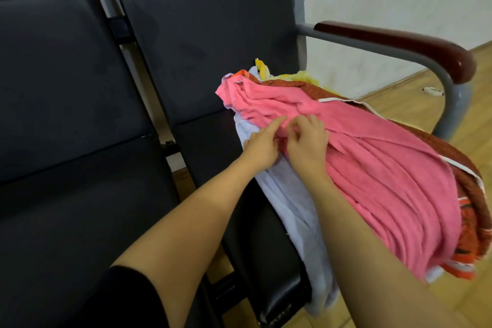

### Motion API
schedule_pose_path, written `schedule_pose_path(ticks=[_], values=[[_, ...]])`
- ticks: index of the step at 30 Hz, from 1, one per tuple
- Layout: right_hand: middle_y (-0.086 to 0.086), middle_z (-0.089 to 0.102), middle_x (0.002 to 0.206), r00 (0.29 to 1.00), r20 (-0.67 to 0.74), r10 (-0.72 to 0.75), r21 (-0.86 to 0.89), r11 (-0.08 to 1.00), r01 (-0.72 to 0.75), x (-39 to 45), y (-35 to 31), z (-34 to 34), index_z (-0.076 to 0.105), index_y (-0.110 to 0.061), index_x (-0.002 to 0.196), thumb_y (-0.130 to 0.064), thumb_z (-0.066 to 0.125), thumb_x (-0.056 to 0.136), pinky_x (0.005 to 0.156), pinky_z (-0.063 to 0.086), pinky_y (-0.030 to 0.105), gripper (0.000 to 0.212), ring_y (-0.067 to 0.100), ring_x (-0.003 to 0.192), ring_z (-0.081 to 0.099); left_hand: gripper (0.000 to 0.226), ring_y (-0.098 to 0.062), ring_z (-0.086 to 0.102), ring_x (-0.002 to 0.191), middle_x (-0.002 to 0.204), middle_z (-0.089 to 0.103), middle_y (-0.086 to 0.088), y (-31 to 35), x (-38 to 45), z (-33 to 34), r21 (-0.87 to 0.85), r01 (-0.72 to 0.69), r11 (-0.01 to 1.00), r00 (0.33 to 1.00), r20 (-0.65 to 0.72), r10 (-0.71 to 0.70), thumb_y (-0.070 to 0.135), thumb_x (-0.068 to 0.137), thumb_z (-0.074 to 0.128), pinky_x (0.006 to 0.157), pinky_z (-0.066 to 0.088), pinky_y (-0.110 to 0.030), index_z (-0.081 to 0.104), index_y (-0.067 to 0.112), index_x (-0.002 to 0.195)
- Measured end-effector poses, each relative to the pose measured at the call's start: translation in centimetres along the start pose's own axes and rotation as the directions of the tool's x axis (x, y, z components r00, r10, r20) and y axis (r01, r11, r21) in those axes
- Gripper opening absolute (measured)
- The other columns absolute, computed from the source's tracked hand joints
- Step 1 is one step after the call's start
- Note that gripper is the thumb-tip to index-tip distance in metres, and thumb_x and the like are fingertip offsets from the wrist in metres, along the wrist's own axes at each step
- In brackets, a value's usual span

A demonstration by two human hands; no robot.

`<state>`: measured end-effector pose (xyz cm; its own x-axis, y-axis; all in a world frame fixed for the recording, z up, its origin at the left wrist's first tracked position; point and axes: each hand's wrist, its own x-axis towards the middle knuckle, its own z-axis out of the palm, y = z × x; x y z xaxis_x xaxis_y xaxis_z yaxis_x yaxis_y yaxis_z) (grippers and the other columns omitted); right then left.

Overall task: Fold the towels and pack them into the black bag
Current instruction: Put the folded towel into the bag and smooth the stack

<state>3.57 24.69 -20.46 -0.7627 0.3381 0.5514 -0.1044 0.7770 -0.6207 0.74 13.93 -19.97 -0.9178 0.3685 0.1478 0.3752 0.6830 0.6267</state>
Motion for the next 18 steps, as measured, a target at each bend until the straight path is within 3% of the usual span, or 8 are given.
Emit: schedule_pose_path(ticks=[3, 6, 7, 9, 13, 15, 17, 18], values=[[0.007, 0.055, 0.104, 0.997, 0.004, -0.073, 0.125, 0.99, 0.072, 0.5, -2.2, -0.3, 0.062, -0.011, 0.088, -0.013, 0.059, 0.087, 0.075, 0.016, 0.027, 0.004, 0.024, 0.1, 0.042, 0.019, -0.023, 0.055, 0.079, 0.081, 0.056, 0.005, -0.6, -0.5, -1.1, -0.115, 0.009, 0.993, 0.994, -0.107, -0.021, 0.015, 0.096, 0.041, 0.077, 0.05, -0.043, 0.057, 0.021, 0.106], [0.002, 0.053, 0.101, 0.988, 0.051, -0.147, 0.204, 0.97, 0.134, 0.3, -3.8, -0.5, 0.055, -0.016, 0.089, -0.014, 0.056, 0.089, 0.075, 0.014, 0.025, 0.003, 0.02, 0.099, 0.045, 0.022, -0.022, 0.053, 0.077, 0.075, 0.054, 0.004, -0.4, -1.6, -3.5, -0.152, 0.072, 0.986, 0.971, -0.215, -0.104, 0.013, 0.096, 0.043, 0.069, 0.043, -0.034, 0.05, 0.024, 0.078], [0.0, 0.052, 0.099, 0.981, 0.092, -0.174, 0.233, 0.961, 0.149, 0.1, -4.0, -0.5, 0.053, -0.017, 0.09, -0.018, 0.056, 0.089, 0.075, 0.014, 0.025, 0.004, 0.02, 0.098, 0.047, 0.024, -0.022, 0.054, 0.076, 0.076, 0.055, 0.002, -0.6, -2.0, -4.3, -0.15, 0.076, 0.986, 0.96, -0.256, -0.112, 0.013, 0.095, 0.043, 0.067, 0.042, -0.032, 0.049, 0.026, 0.077], [-0.003, 0.049, 0.106, 0.95, 0.234, -0.207, 0.267, 0.953, 0.142, -0.5, -4.0, -0.7, 0.052, -0.015, 0.104, -0.035, 0.057, 0.087, 0.079, 0.017, 0.026, 0.027, 0.019, 0.103, 0.047, 0.019, -0.023, 0.057, 0.078, 0.079, 0.059, 0.0, -0.8, -3.5, -5.8, -0.119, 0.08, 0.99, 0.941, -0.318, -0.114, 0.013, 0.095, 0.042, 0.069, 0.044, -0.034, 0.054, 0.023, 0.084], [-0.003, 0.039, 0.143, 0.807, 0.559, -0.19, 0.077, 0.981, 0.178, -1.7, -4.1, -1.0, 0.031, -0.019, 0.143, -0.061, 0.047, 0.085, 0.101, 0.02, 0.037, 0.074, 0.017, 0.13, 0.037, 0.025, -0.025, 0.061, 0.093, 0.094, 0.067, -0.001, -1.7, -7.0, -7.7, -0.086, 0.125, 0.988, 0.895, -0.42, -0.149, 0.012, 0.093, 0.04, 0.092, 0.044, -0.046, 0.061, 0.021, 0.104], [-0.003, 0.049, 0.135, 0.776, 0.601, -0.193, 0.052, 0.978, 0.203, -2.3, -4.5, -1.5, 0.041, -0.022, 0.136, -0.059, 0.042, 0.091, 0.101, 0.023, 0.04, 0.058, 0.019, 0.126, 0.044, 0.025, -0.025, 0.06, 0.096, 0.095, 0.068, 0.001, -2.1, -8.6, -9.1, -0.121, 0.151, 0.981, 0.858, -0.477, -0.191, 0.012, 0.092, 0.041, 0.093, 0.044, -0.046, 0.061, 0.021, 0.102], [-0.001, 0.062, 0.112, 0.774, 0.583, -0.248, 0.061, 0.963, 0.262, -3.0, -5.3, -1.8, 0.055, -0.022, 0.107, -0.042, 0.042, 0.098, 0.088, 0.03, 0.037, 0.025, 0.026, 0.112, 0.055, 0.023, -0.023, 0.061, 0.097, 0.094, 0.068, 0.005, -2.4, -10.2, -10.5, -0.092, 0.172, 0.981, 0.849, -0.491, -0.195, 0.014, 0.093, 0.043, 0.094, 0.044, -0.046, 0.062, 0.022, 0.103], [0.004, 0.065, 0.106, 0.779, 0.562, -0.28, 0.042, 0.95, 0.311, -3.3, -5.9, -1.9, 0.057, -0.019, 0.101, -0.033, 0.043, 0.099, 0.083, 0.032, 0.037, 0.02, 0.03, 0.106, 0.058, 0.023, -0.021, 0.061, 0.097, 0.093, 0.067, 0.008, -2.4, -11.1, -11.1, -0.057, 0.179, 0.982, 0.853, -0.489, -0.183, 0.015, 0.094, 0.044, 0.096, 0.043, -0.046, 0.062, 0.023, 0.104]])
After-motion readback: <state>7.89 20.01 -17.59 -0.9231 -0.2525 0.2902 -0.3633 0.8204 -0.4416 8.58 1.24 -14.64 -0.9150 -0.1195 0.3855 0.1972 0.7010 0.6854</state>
